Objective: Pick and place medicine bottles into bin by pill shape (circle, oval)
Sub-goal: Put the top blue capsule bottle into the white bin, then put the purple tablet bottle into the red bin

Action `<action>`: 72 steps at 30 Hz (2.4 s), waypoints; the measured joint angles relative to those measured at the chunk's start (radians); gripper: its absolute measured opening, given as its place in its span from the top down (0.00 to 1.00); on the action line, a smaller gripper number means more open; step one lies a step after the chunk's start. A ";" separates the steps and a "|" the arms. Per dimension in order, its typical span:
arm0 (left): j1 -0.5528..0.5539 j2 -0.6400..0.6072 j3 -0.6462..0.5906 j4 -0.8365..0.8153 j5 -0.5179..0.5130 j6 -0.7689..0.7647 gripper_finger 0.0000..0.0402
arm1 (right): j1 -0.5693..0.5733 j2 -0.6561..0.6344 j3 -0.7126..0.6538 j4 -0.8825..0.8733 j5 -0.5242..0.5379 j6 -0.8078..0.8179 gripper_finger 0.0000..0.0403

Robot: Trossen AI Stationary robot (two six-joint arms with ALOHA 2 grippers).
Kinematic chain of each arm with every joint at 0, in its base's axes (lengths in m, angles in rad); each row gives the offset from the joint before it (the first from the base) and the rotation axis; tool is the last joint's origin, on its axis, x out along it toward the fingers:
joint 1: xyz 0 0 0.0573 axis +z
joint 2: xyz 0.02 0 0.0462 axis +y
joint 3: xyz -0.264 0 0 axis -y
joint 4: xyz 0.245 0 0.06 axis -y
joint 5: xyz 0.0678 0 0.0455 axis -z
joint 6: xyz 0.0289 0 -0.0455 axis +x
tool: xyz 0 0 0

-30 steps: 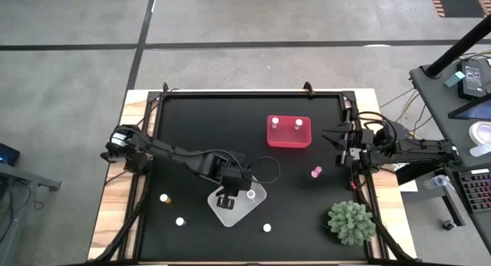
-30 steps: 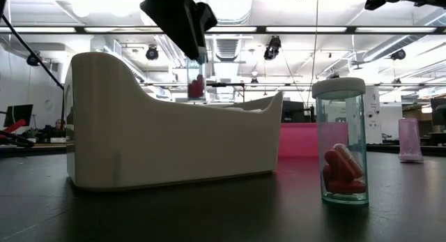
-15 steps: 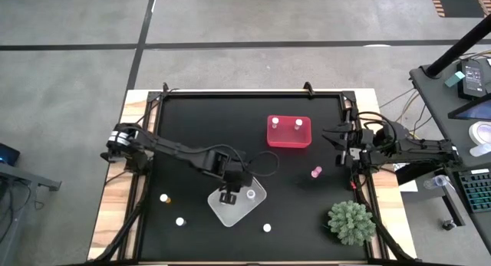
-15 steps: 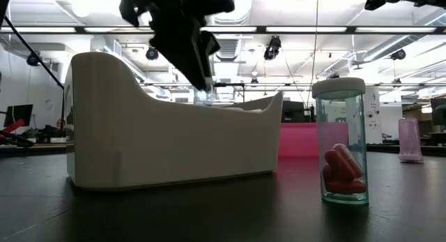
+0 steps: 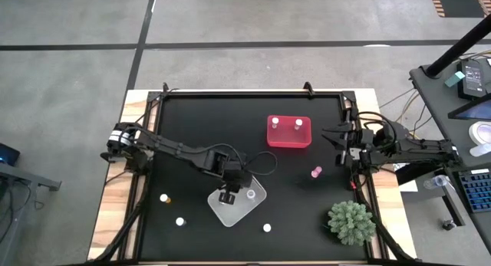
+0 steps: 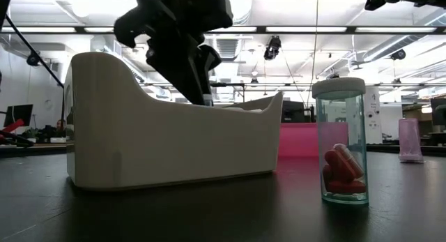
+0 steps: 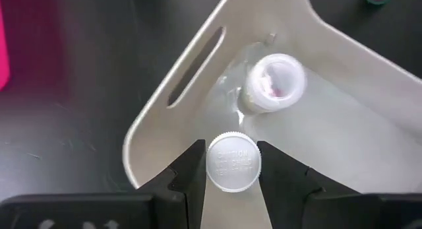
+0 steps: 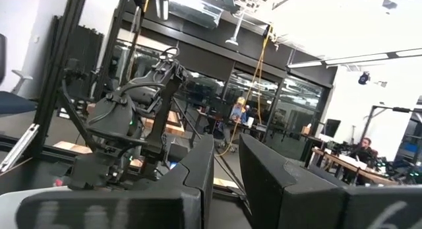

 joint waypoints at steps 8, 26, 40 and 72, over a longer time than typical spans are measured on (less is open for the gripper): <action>0.013 0.000 -0.015 0.018 0.003 0.032 0.74 | 0.000 0.000 0.000 -0.004 0.009 -0.002 0.84; 0.049 0.000 -0.058 0.077 0.059 0.060 0.74 | 0.000 0.000 0.000 -0.005 0.009 -0.002 0.84; 0.049 0.000 -0.056 0.078 0.072 0.053 0.70 | 0.000 0.000 0.000 -0.005 0.008 -0.002 0.84; 0.012 -0.184 -0.028 0.066 -0.026 0.009 0.60 | 0.001 0.035 0.000 0.051 0.008 0.135 0.84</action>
